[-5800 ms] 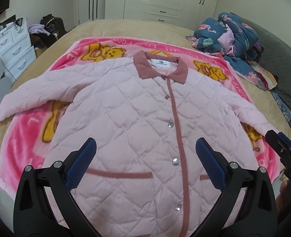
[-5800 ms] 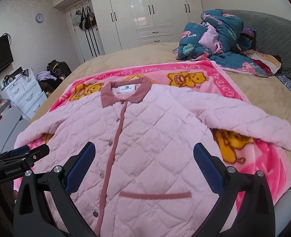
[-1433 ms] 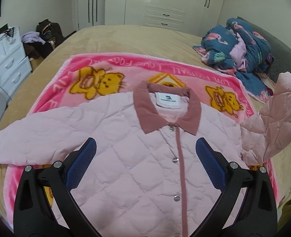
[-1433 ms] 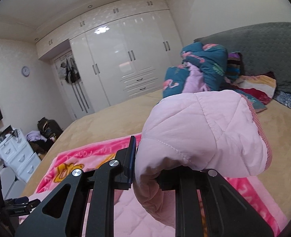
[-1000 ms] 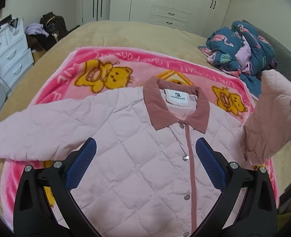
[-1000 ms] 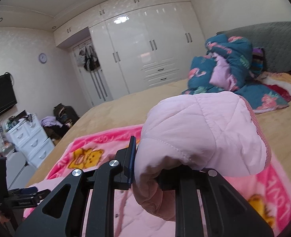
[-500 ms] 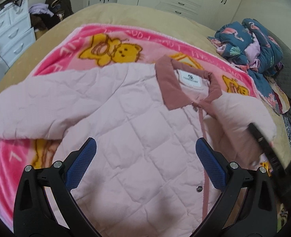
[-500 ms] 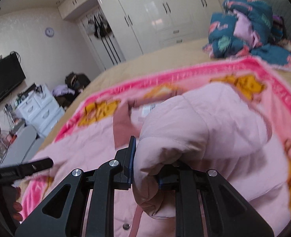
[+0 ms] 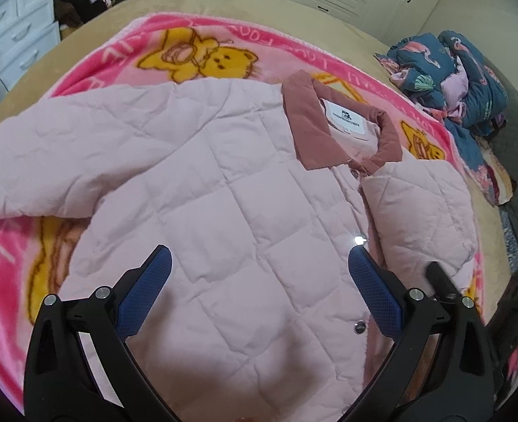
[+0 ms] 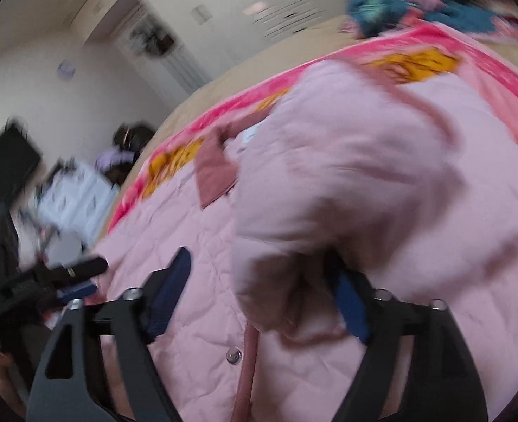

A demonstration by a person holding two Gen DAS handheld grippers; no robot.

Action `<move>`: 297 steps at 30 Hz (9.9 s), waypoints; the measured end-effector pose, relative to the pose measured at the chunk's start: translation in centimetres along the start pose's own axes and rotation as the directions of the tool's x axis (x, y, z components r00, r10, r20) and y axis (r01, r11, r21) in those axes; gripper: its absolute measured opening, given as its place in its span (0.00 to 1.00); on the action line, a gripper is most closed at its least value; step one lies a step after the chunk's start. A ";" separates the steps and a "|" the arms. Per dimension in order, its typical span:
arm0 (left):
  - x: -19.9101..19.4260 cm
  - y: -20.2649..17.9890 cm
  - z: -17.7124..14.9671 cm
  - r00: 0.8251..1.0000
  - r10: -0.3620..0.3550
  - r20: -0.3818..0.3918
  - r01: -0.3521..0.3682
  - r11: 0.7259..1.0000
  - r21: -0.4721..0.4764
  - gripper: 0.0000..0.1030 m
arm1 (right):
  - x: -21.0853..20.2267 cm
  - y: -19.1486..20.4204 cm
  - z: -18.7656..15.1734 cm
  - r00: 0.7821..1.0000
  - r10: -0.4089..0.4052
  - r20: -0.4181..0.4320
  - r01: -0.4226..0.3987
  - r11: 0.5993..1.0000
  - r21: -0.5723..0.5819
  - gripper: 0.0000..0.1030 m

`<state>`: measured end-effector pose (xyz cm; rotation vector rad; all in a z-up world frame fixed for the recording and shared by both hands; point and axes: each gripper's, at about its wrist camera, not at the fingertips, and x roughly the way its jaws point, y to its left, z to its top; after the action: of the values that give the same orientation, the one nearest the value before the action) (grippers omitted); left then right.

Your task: Fold large clothes

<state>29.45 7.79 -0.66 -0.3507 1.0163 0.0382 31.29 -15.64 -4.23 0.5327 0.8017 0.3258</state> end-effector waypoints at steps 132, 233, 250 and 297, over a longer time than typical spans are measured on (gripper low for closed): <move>-9.1 5.1 1.0 0.980 0.129 0.151 -0.136 0.990 0.038 0.91 | -6.7 8.1 3.1 0.983 -0.176 0.051 0.183 0.944 -0.274 0.96; -19.1 31.1 3.6 0.780 0.215 0.588 0.127 0.866 -0.485 0.12 | 2.7 20.9 -5.1 0.995 -0.059 -0.085 0.013 0.885 -0.466 0.96; -23.3 20.0 4.4 0.748 0.103 0.656 0.113 0.954 -0.278 0.11 | -5.9 14.9 -2.6 0.996 -0.080 0.029 0.085 0.931 -0.354 0.96; -17.0 -7.5 2.2 0.872 -0.182 0.455 0.096 0.974 0.207 0.06 | -16.2 2.4 -0.2 0.989 -0.082 0.126 0.096 0.990 -0.104 0.96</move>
<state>23.68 3.55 16.64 -0.2329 0.5010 -0.0954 20.35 -21.15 6.60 0.4084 0.6836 0.2509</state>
